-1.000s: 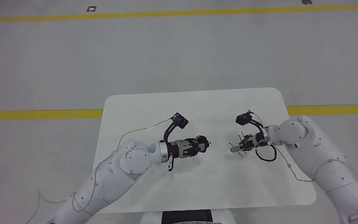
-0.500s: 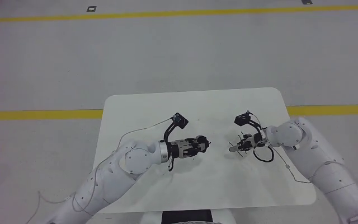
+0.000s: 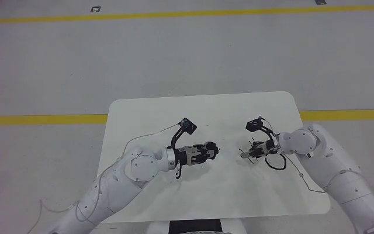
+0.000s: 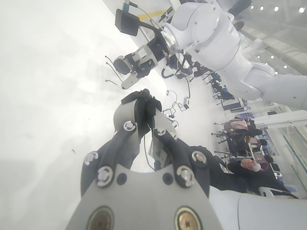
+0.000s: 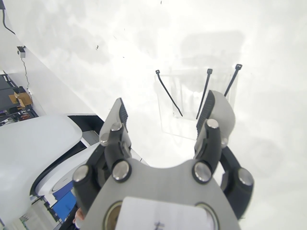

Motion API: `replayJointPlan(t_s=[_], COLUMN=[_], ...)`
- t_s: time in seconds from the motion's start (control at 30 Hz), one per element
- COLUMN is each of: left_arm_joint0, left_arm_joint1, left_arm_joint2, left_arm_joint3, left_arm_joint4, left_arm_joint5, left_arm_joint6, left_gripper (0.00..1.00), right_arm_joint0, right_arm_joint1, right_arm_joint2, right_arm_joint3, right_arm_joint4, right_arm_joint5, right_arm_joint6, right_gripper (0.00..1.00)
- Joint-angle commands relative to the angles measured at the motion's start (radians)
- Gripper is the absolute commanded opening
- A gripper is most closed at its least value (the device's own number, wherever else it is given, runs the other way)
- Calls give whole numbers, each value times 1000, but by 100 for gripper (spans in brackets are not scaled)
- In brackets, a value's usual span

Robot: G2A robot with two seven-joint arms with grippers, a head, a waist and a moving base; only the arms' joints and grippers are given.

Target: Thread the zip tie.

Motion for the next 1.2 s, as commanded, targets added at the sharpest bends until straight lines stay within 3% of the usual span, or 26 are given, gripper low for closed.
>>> replayJointPlan(t_s=[0.0, 0.67, 0.87, 1.17], left_arm_joint0=[0, 0, 0, 0], left_arm_joint1=[0, 0, 0, 0], left_arm_joint2=[0, 0, 0, 0], left_arm_joint3=[0, 0, 0, 0], left_arm_joint4=[0, 0, 0, 0], left_arm_joint5=[0, 0, 0, 0], left_arm_joint6=[0, 0, 0, 0], left_gripper=[0, 0, 0, 0], right_arm_joint0=[0, -27, -24, -11], right_arm_joint1=[0, 7, 2, -5], right_arm_joint2=[0, 21, 9, -4], right_arm_joint3=[0, -28, -19, -1], right_arm_joint4=[-3, -87, -102, -118], right_arm_joint5=[2, 80, 96, 108], right_arm_joint6=[0, -26, -33, -44], right_gripper=[39, 31, 25, 24])
